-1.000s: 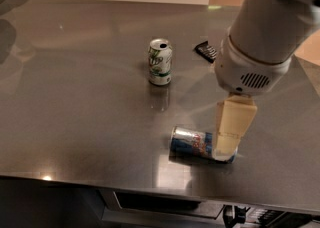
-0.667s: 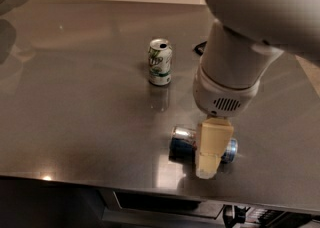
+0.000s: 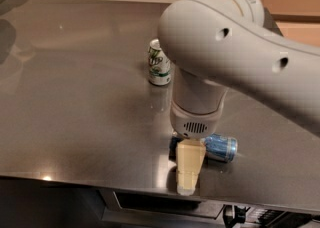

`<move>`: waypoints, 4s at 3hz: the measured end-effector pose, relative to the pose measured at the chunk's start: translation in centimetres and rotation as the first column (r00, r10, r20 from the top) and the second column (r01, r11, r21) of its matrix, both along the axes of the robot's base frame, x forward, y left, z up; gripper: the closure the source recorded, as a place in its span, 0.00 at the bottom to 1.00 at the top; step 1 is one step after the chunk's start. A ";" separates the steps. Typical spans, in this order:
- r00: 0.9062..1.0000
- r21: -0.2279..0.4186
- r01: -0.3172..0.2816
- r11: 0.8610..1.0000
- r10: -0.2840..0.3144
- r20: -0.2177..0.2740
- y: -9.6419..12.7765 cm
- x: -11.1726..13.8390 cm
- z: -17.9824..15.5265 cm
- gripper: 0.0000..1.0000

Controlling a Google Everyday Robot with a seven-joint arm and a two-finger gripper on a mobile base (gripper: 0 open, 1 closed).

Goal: Place redbull can upright

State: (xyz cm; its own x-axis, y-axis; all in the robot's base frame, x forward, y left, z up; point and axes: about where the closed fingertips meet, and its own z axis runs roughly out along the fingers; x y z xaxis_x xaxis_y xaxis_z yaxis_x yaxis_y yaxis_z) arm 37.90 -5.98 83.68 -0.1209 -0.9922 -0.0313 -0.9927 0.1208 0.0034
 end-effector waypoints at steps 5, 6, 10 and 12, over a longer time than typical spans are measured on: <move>0.978 0.381 0.180 0.907 -0.205 0.027 -1.8 5.1 6.8 1.00; 0.972 0.576 0.158 0.802 -0.230 0.055 -2.7 6.9 8.6 1.00; 0.926 0.988 0.097 0.124 -0.375 -0.044 -4.2 8.6 11.4 1.00; 0.920 0.998 0.065 0.007 -0.388 -0.057 -5.1 8.1 9.6 1.00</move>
Offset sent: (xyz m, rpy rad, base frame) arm 0.0141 0.0007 -0.0115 0.0015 0.0408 -0.1072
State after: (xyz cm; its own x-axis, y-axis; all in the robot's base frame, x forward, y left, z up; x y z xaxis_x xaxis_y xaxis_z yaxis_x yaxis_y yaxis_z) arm 46.01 -11.09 93.26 -0.1633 0.0686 -0.9842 -0.9068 0.3825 0.1771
